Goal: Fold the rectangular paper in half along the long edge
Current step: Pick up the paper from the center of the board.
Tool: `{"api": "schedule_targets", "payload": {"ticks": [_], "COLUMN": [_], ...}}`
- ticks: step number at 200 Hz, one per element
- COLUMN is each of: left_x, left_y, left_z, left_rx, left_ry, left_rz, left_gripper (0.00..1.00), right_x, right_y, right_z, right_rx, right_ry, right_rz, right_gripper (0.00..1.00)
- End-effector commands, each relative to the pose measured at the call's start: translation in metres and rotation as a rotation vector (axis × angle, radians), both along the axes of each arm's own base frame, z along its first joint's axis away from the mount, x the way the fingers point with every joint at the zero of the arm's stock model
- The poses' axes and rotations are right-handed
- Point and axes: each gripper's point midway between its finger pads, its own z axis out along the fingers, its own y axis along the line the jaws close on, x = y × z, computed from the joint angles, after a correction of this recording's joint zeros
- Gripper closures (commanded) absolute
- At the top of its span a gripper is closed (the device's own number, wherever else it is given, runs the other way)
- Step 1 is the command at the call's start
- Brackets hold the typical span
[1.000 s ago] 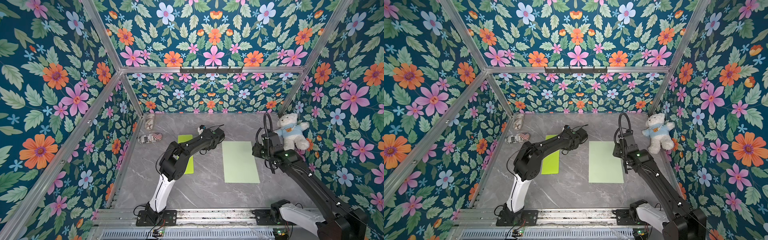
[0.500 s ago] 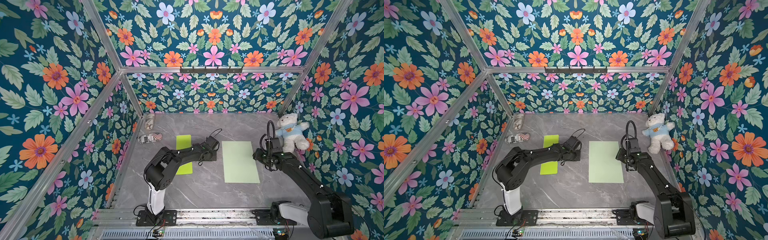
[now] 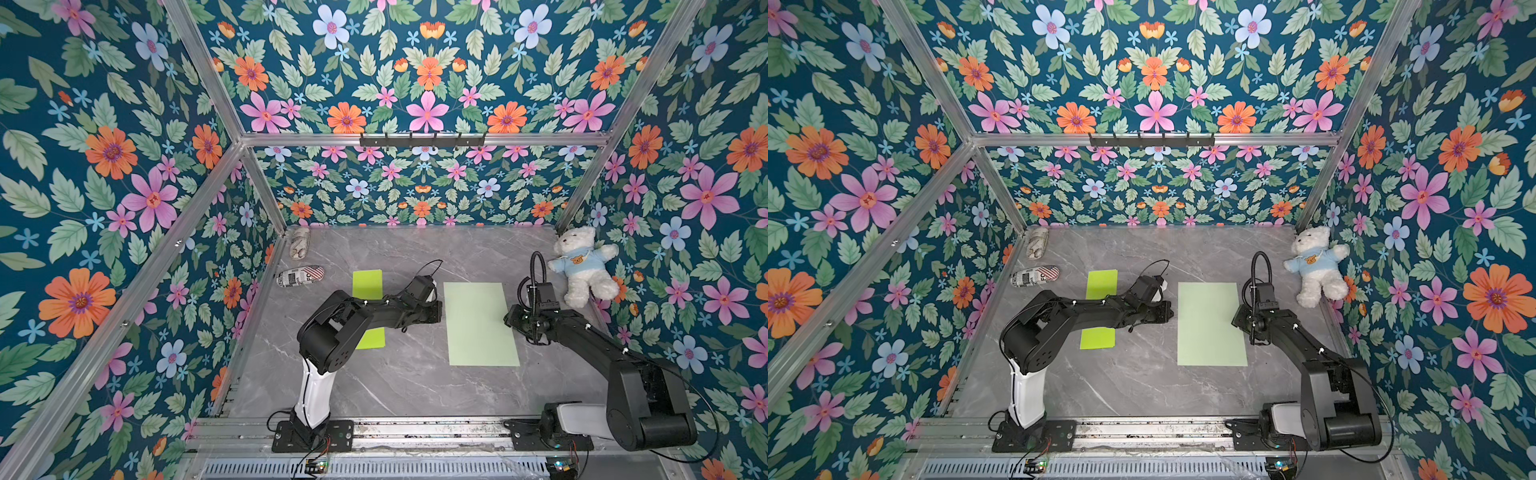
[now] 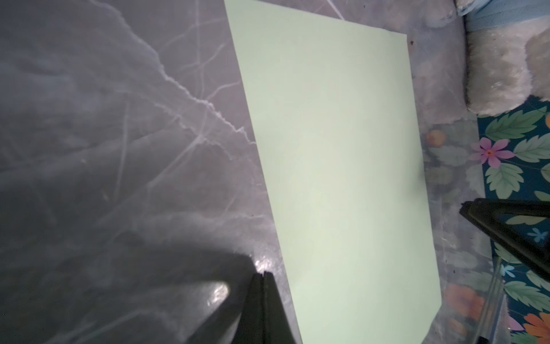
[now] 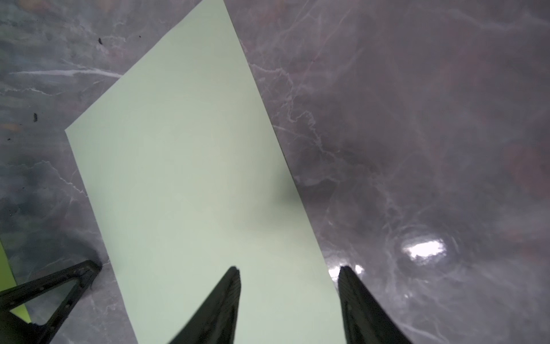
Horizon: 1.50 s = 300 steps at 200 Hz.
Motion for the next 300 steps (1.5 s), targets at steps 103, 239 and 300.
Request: {"api": "schedule_targets", "payload": {"ticks": [103, 239, 300], "left_x": [-0.014, -0.013, -0.012], "left_y": [0.013, 0.025, 0.024], "left_z": [-0.009, 0.005, 0.008], "left_rx": [0.038, 0.019, 0.017], "left_ry": [0.065, 0.039, 0.029], "left_rz": [0.019, 0.071, 0.064], "left_gripper": [1.0, 1.0, 1.0], "right_x": [0.018, 0.009, 0.01], "right_y": [0.0, 0.047, 0.048], "right_z": [-0.017, -0.031, -0.035], "right_rx": [-0.01, 0.128, 0.114], "right_ry": [-0.028, 0.038, 0.05], "right_rz": [0.002, 0.141, 0.146], "right_gripper": [0.43, 0.43, 0.42]}}
